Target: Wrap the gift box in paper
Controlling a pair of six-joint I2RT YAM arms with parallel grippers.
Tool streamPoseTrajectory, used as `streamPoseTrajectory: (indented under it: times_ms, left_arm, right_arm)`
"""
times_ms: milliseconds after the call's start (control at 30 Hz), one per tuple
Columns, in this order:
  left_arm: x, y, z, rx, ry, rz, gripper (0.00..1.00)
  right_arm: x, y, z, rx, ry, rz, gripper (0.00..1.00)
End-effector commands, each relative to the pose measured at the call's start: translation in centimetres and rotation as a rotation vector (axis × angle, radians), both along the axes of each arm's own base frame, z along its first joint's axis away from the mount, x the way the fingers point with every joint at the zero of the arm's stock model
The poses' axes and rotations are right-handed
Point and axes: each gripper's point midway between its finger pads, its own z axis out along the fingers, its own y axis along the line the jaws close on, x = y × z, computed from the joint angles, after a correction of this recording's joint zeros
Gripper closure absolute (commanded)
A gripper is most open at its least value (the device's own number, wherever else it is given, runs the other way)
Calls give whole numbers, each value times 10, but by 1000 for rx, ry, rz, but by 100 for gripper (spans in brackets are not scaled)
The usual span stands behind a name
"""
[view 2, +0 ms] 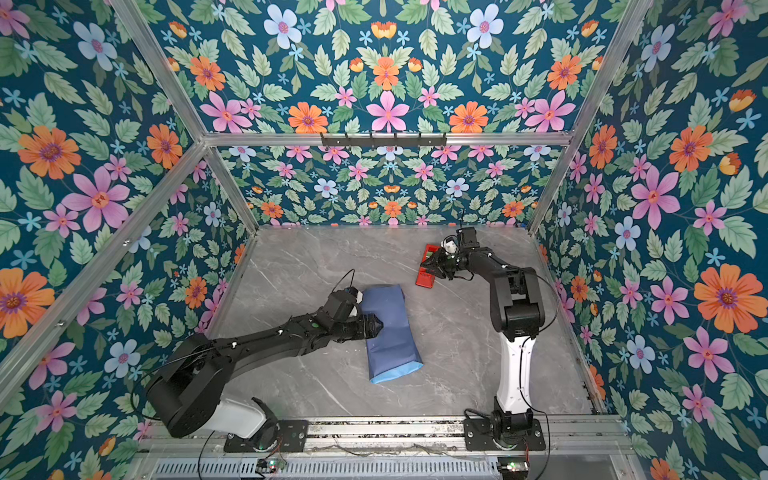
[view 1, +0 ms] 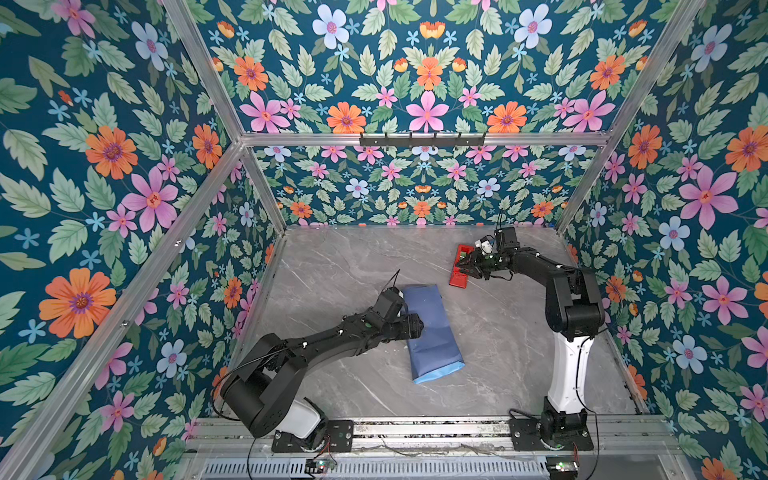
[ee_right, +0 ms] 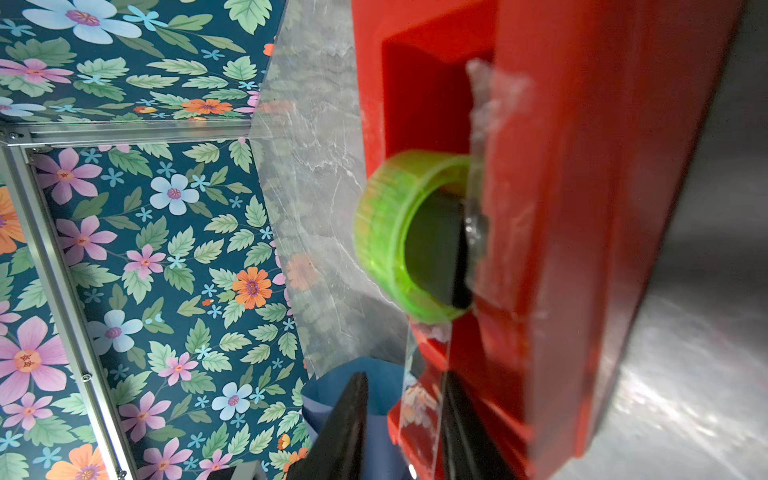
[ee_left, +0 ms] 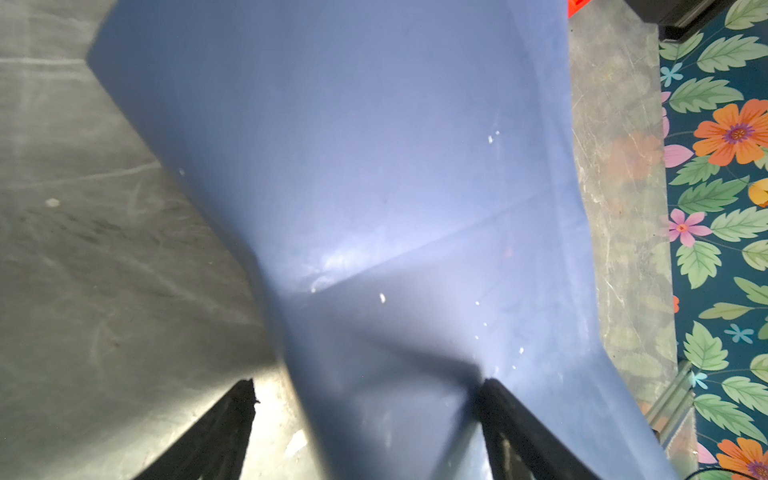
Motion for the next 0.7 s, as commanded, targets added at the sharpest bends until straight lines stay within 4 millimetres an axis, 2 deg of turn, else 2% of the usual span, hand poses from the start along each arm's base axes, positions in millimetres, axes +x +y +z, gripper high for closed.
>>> streamPoseTrajectory:
  times_ms: [0,267,500,667]
  left_arm:
    - [-20,37,-34,197,89,15,14]
    - [-20,38,-35,201,89,16,14]
    - [-20,38,-34,200,88,16,14]
    - [-20,38,-34,201,87,15,14]
  right_arm:
    - [-5,-6,-23,-45,77,-43,69]
    - [-3,-4,-22,-11,79,-62,83]
    - [3,0,-3,41,40,-85,100]
    - [8,2,11,83,1,-104,100]
